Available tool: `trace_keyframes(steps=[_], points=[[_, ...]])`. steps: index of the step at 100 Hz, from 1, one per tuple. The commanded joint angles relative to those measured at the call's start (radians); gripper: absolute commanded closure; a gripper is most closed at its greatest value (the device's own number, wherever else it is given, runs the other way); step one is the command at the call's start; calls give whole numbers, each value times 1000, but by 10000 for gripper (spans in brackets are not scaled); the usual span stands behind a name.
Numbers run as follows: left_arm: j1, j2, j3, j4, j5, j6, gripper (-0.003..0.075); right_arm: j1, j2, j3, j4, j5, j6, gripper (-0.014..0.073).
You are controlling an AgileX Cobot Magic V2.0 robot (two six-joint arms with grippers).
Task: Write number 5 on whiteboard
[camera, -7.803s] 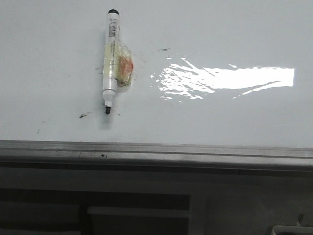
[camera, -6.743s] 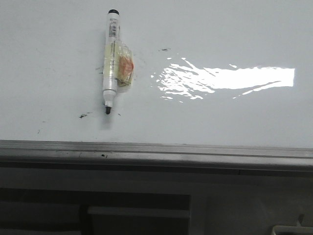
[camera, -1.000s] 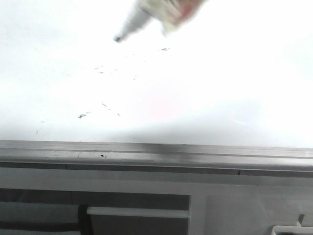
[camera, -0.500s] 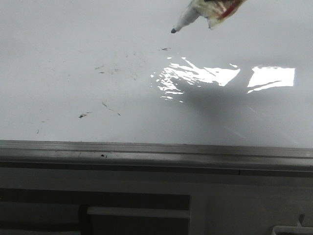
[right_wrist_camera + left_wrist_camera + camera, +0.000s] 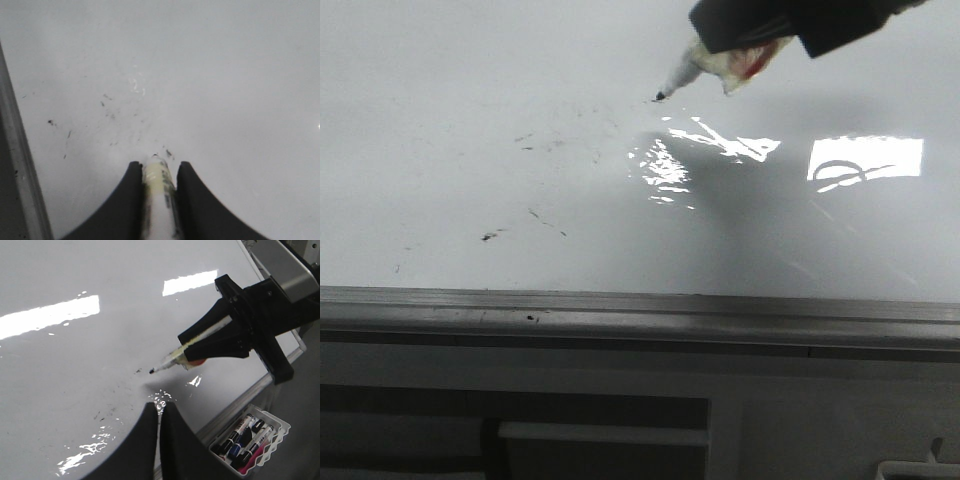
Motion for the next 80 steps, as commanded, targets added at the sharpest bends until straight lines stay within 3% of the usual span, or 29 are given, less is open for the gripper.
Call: trace_keyframes(steps=[1,16,53,80], points=[[3,2,-28,-23,-17,-9,741,-30,-13,-46,-15,-83,-5,652],[3,2,-19,-23,-9,-9,741,-72,-13,-51,-15,-63,-5,652],[3,2,-15,-25,-9,-9,741,-74,28,-47,-6,138,22,652],[3,2,-15,-25,-9,-9,741,-41,33,-29,38,164,48,652]])
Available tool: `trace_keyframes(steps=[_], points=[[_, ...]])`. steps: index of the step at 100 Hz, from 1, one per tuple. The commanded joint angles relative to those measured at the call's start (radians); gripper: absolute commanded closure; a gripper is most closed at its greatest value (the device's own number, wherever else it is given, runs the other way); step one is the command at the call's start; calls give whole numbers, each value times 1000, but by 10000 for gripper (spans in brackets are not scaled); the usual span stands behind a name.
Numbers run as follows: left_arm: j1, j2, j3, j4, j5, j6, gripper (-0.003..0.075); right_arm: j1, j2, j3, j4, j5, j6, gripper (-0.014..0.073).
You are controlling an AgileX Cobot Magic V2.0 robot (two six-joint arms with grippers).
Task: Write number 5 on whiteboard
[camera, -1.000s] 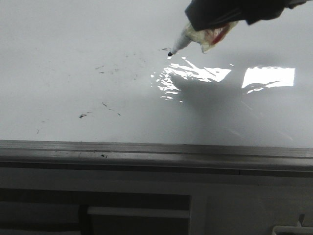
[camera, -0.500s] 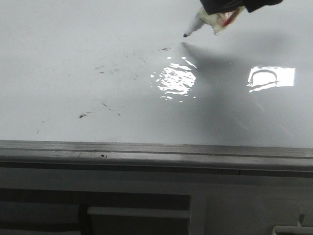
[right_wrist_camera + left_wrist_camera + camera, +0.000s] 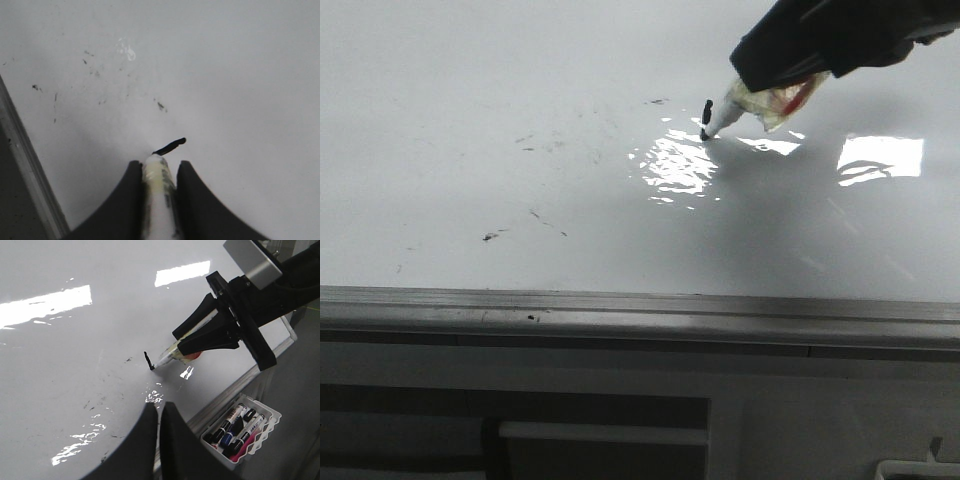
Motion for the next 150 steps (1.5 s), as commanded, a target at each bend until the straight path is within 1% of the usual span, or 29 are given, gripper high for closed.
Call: trace_keyframes(steps=[1,13,27,42,51,80,86,97,107,120,133,150], points=[[3,4,-26,-23,-33,-9,741,8,0,-9,-3,24,4,652],[3,4,-26,-23,-37,-9,741,32,5,-5,-1,33,6,652],[3,4,-26,-23,-45,-9,741,28,5,-5,-2,35,6,652],[3,4,-26,-23,-45,-9,741,-20,-8,-7,-19,139,6,652],[3,4,-26,-23,-47,-9,741,-50,-34,-7,-19,175,22,652],[3,4,-26,-23,-79,-9,741,-54,-136,-4,-20,279,96,636],[3,4,-26,-23,-91,-9,741,-52,-134,-4,-13,275,97,636],[3,4,-26,-23,-105,-9,741,-26,-98,-4,30,215,97,636],[3,4,-26,-23,-106,-9,741,27,-28,-4,69,158,97,636],[3,4,-26,-23,-106,-9,741,91,55,-11,72,88,97,636],[3,4,-26,-23,-106,-9,741,116,73,-49,72,99,97,636],[3,4,-26,-23,-105,-9,741,118,-20,-112,68,122,97,636]])
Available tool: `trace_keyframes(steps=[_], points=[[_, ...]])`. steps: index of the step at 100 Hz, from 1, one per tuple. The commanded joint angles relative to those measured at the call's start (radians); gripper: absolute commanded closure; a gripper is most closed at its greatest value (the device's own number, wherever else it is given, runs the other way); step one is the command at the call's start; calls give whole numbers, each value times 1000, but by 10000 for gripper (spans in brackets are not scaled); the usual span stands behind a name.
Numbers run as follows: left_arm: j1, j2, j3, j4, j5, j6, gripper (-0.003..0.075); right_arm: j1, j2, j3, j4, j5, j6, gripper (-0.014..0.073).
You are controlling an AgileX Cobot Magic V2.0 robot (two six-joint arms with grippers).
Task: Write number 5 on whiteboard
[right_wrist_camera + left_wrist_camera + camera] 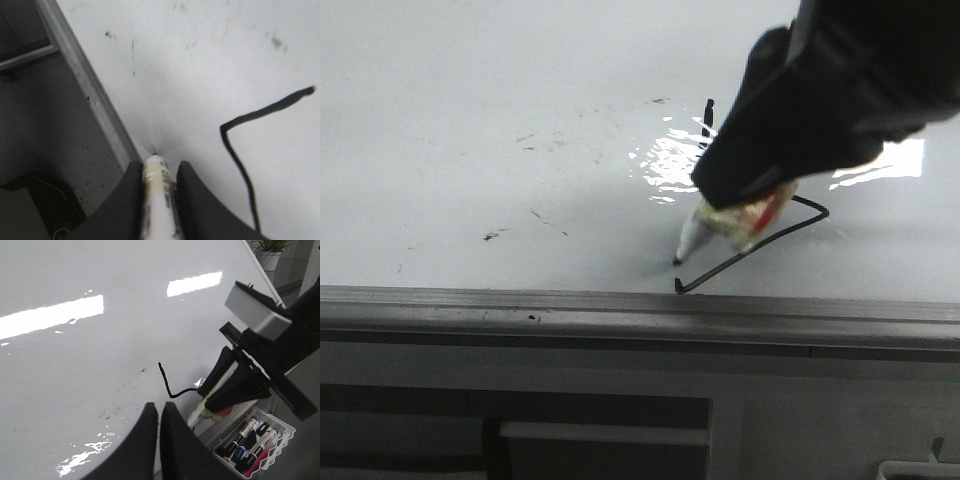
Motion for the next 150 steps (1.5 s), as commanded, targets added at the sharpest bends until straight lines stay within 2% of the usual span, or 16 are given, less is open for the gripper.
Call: trace_keyframes(steps=[1,25,50,66,117,150], points=[[3,4,-27,-19,-48,-9,741,-3,-79,-65,-22,-59,-4,636],[3,4,-27,-19,-54,-9,741,-17,-136,-72,-102,-82,-4,637],[3,4,-27,-19,-58,-9,741,-80,-107,-72,-100,-118,-4,637],[3,4,-27,-19,-61,-9,741,-85,-85,-72,-100,-160,-4,637],[3,4,-27,-19,-57,-9,741,-86,-57,-72,-123,-113,-4,636],[3,4,-27,-19,-57,-9,741,-155,-57,-72,-124,-120,-4,636]])
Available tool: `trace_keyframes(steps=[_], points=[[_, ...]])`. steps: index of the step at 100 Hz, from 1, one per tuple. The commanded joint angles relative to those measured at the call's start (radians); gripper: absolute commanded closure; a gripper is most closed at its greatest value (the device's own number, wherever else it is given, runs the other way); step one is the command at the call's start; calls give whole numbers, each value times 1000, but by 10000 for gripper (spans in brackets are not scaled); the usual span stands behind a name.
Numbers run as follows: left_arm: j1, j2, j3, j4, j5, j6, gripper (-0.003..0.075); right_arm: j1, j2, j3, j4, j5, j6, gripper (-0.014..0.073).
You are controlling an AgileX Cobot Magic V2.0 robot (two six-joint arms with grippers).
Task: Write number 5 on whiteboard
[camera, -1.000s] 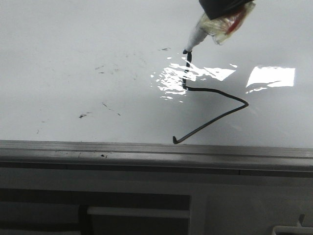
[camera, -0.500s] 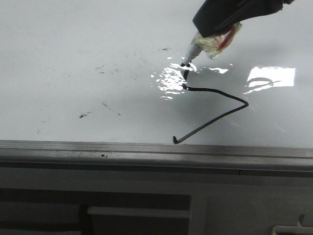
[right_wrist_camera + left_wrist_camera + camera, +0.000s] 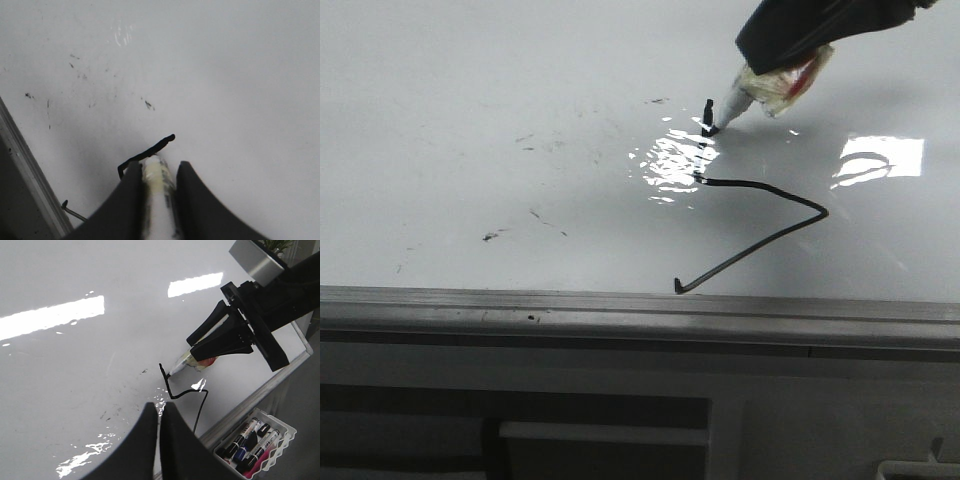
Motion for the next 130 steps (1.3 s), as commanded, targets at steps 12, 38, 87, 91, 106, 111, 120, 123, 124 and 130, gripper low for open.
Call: trace_keyframes(steps=[12,38,87,91,106,111,120,123,124,130], points=[[3,4,-27,-19,-52,-9,741,-21,-18,-32,-15,-63,-4,636],[3,4,-27,-19,-52,-9,741,-21,-18,-32,16,-59,-4,636],[3,4,-27,-19,-52,-9,741,-14,16,-32,20,-43,-4,636],[3,4,-27,-19,-52,-9,741,-20,16,-32,20,-35,-4,636],[3,4,-27,-19,-52,-9,741,-55,10,-29,20,32,0,636],[3,4,-27,-19,-52,-9,741,-67,0,-18,20,49,3,636],[3,4,-27,-19,-52,-9,741,-96,-36,23,5,51,38,636],[3,4,-27,-19,-51,-9,741,-104,-51,38,-7,51,55,636],[3,4,-27,-19,-51,-9,741,-108,-59,46,-12,51,63,636],[3,4,-27,-19,-50,-9,741,-126,-91,77,-34,49,96,636]])
